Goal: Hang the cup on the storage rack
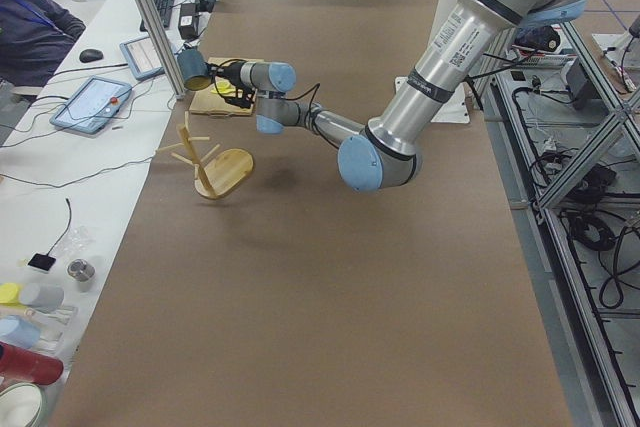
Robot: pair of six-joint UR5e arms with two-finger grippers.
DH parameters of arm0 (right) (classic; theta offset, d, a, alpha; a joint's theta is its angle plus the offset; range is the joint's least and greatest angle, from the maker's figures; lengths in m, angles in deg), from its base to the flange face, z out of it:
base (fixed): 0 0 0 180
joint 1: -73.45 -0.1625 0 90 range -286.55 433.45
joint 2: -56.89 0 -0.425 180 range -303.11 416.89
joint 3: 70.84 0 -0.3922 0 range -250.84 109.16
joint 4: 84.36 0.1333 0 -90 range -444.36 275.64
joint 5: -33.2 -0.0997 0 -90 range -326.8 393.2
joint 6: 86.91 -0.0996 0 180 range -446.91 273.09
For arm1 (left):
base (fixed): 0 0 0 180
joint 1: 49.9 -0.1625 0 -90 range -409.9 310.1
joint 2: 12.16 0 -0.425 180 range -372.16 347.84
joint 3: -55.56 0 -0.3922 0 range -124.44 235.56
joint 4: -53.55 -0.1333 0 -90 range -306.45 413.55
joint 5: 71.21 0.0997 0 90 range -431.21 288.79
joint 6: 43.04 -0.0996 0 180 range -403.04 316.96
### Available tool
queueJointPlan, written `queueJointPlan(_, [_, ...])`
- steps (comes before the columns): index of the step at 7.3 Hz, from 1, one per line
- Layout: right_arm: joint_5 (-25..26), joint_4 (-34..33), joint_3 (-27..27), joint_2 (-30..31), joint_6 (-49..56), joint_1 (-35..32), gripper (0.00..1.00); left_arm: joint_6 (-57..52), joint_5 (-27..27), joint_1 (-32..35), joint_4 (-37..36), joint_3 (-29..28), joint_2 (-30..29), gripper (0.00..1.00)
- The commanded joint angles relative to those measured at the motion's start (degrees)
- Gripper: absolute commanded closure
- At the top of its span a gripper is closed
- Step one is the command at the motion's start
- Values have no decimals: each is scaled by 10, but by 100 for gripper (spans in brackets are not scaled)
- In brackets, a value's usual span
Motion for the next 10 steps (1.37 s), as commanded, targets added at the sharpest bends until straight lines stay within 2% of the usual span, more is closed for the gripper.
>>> queueJointPlan(1, [-2,0,-1,-4,0,1,0,7,-44,41,10,-14,3,100])
queueJointPlan(2, [-3,0,0,-4,0,1,0,6,-59,50,32,-16,12,100])
queueJointPlan(10, [-3,0,-1,-8,-3,11,0,4,-68,46,120,-34,60,100])
